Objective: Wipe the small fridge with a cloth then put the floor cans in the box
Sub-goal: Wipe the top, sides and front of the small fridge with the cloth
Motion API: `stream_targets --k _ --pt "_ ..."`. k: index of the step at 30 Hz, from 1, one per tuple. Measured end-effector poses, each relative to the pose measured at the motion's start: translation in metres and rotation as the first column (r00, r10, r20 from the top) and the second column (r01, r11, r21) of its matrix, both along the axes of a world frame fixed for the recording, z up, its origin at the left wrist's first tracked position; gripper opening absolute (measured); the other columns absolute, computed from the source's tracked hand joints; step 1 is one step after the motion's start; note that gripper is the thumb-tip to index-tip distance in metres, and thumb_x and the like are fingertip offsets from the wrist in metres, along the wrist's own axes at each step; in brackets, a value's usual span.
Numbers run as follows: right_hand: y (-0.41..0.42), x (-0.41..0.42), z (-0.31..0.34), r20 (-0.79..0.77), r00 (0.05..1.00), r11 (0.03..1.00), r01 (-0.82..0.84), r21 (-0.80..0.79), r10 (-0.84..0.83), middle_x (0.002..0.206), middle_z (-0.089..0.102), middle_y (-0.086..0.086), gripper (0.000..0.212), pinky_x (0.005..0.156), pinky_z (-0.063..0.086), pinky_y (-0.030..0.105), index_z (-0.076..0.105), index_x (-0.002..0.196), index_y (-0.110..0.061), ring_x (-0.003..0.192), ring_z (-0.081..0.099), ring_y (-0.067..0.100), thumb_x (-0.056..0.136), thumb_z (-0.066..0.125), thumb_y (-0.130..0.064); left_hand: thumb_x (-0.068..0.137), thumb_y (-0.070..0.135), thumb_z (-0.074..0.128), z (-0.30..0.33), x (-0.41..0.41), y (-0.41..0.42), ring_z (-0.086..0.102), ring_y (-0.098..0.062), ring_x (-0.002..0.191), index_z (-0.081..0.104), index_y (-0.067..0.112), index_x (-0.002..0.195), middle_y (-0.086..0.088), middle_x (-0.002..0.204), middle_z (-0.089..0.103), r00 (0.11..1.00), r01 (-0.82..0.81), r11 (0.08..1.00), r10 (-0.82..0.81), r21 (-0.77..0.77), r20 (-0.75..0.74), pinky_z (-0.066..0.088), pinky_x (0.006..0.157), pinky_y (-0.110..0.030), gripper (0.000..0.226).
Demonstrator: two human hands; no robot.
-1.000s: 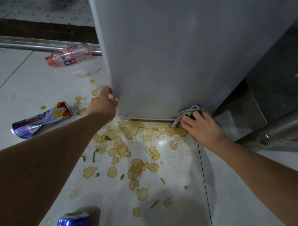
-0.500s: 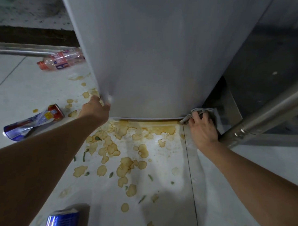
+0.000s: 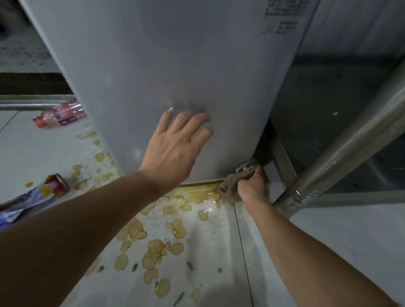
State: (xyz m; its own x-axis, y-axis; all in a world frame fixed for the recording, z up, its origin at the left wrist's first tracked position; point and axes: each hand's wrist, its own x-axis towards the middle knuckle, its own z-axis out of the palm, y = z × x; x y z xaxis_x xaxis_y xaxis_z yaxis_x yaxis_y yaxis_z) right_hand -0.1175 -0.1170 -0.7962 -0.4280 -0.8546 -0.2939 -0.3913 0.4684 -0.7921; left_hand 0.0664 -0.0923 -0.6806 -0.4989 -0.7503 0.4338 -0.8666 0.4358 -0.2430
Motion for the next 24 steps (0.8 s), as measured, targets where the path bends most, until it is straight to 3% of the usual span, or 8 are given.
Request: stream_targets --k 3,5,10,15,20,24 --pt "-0.011 -0.001 -0.002 0.195 0.98 0.999 0.042 -0.009 -0.04 0.137 0.04 0.012 0.055 0.102 0.039 0.035 0.035 0.14 -0.016 0.127 0.044 0.029 0.091 0.045 0.005 0.077 0.008 0.05 0.005 -0.005 -0.017 0.037 -0.027 0.126 0.054 0.019 0.123 -0.006 0.142 0.046 0.973 0.085 0.992 -0.064 -0.089 0.222 0.023 0.109 -0.053 0.048" --pt "-0.019 -0.004 -0.001 0.249 0.966 0.998 0.057 0.031 -0.063 0.138 0.04 0.011 0.054 0.101 0.041 0.036 0.035 0.14 -0.017 0.126 0.045 0.027 0.092 0.044 0.005 0.084 0.009 0.038 0.004 -0.002 -0.024 0.036 -0.025 0.126 0.055 0.019 0.126 -0.003 0.144 0.045 0.957 0.113 0.985 -0.073 -0.131 0.281 0.025 0.107 -0.056 0.046" --pt "-0.033 -0.001 -0.001 0.181 0.975 0.991 0.126 0.05 -0.133 0.131 0.046 0.015 0.041 0.093 0.046 0.036 0.043 0.129 -0.011 0.117 0.052 0.029 0.091 0.043 0.003 0.087 0.01 0.028 0.001 0.009 -0.03 0.048 -0.021 0.128 0.051 0.023 0.133 0.001 0.149 0.037 0.918 0.124 0.976 -0.043 -0.181 0.394 0.032 0.104 -0.054 0.053" --pt "-0.032 0.007 0.012 0.146 0.976 0.974 0.184 -0.133 -0.164 0.117 0.053 0.017 0.033 0.085 0.041 0.026 0.043 0.115 -0.007 0.095 0.053 0.02 0.085 0.043 0.007 0.088 0.01 0.029 0.003 0.01 -0.031 0.043 -0.021 0.131 0.044 0.022 0.137 0.0 0.152 0.031 0.901 0.138 0.97 -0.039 -0.198 0.432 0.03 0.106 -0.054 0.053" --pt "-0.031 0.008 0.055 0.126 0.986 0.95 0.144 -0.276 -0.113 0.109 0.055 0.008 0.04 0.095 0.037 0.022 0.044 0.115 -0.005 0.11 0.055 0.024 0.079 0.046 0.014 0.08 0.015 0.048 0.015 0.008 -0.027 0.049 -0.023 0.126 0.053 0.021 0.131 -0.001 0.149 0.038 0.891 0.196 0.96 -0.09 -0.199 0.445 0.034 0.105 -0.051 0.051" --pt "-0.03 0.008 0.098 0.093 0.99 0.919 0.135 -0.371 -0.108 0.122 0.054 0.017 0.039 0.107 0.038 0.035 0.044 0.119 -0.001 0.117 0.051 0.027 0.081 0.049 0.01 0.078 0.019 0.047 0.033 0.004 -0.02 0.052 -0.02 0.122 0.059 0.022 0.125 0.001 0.144 0.045 0.868 0.201 0.974 -0.129 -0.101 0.48 0.037 0.105 -0.046 0.048"
